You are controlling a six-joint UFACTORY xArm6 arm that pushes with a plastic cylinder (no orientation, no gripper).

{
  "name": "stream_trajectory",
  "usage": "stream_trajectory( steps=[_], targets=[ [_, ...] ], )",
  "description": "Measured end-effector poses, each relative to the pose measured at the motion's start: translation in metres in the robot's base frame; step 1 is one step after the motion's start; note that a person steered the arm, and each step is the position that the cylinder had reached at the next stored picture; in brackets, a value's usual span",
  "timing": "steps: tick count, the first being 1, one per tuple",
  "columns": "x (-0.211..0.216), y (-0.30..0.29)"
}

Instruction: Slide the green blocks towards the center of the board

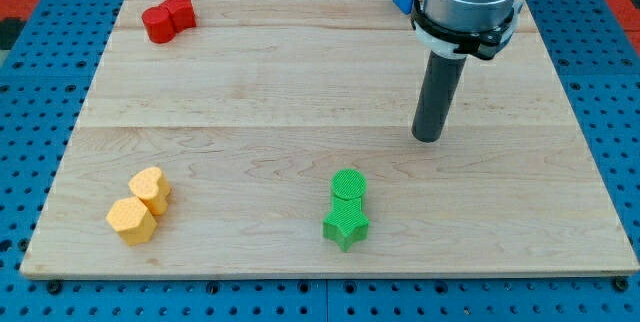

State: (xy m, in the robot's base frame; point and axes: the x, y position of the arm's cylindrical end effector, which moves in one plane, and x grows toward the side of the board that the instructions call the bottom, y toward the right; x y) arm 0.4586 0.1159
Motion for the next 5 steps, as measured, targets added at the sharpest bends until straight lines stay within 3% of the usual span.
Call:
stream_trajectory(
  steps=[2,3,4,5],
  targets=[
    [0.008,-0.007],
    [0.035,0.04],
    [0.116,0.042],
    [0.159,-0.001]
  ],
)
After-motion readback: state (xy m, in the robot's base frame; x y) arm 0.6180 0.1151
